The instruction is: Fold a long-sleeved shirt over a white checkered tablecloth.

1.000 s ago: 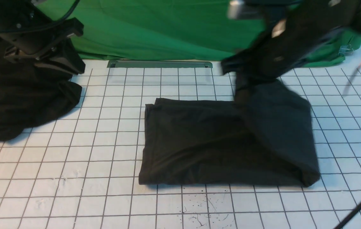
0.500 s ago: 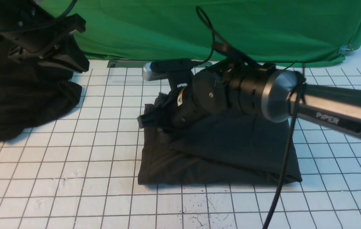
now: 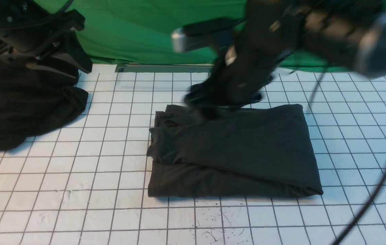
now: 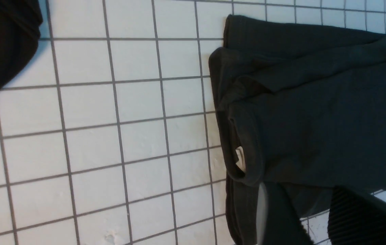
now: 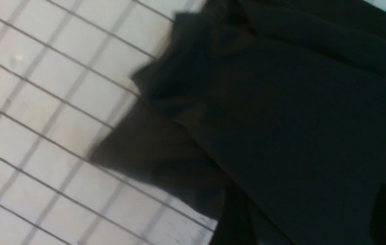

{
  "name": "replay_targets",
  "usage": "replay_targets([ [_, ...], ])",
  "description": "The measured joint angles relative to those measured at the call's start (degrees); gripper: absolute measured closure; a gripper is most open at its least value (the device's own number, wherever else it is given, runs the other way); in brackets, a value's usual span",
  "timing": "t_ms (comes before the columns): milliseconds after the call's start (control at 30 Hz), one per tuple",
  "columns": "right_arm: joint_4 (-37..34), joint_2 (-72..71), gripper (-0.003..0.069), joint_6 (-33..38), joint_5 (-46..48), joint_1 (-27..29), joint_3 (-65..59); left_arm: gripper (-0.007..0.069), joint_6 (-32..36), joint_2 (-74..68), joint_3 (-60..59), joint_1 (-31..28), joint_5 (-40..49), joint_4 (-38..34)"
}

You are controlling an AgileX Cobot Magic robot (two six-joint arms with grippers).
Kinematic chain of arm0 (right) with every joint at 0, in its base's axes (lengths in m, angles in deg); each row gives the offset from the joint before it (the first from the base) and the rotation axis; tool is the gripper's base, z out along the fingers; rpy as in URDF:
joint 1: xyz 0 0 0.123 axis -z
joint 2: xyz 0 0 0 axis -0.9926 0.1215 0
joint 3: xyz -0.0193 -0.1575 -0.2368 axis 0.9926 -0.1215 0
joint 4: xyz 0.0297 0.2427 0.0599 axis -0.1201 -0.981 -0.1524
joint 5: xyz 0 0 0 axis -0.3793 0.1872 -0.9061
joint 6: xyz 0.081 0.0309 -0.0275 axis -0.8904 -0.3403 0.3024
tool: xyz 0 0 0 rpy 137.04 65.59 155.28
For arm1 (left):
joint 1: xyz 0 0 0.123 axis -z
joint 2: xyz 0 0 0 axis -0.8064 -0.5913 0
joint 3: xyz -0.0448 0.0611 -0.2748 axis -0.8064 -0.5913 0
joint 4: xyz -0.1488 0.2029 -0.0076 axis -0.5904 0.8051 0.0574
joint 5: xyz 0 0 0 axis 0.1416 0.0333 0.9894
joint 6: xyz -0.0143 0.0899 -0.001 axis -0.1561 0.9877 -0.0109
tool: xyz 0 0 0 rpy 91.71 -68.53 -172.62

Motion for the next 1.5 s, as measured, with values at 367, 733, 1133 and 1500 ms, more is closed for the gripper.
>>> replay_targets([
  [367,3.13,-17.37,0.0236,4.34,2.18,14.52,-24.2,0.0336,-3.39,9.28,-27.35,7.56,-8.11,1.96],
  [733,0.98,-8.48,0.0086,4.61,-12.2,20.07,-38.45,0.0334,-12.06,-3.06,-30.22,23.6,-20.69,7.12],
  [1133,0.04,-0.56,0.0089,4.67,-17.37,20.02,-38.45,0.0178,-12.0,-4.62,-29.39,23.87,-23.98,5.93],
  [1500,-0.55,-0.38,0.058,7.72,-19.58,19.97,-38.45,0.03,-9.36,-8.68,-29.39,23.87,-24.64,1.16],
])
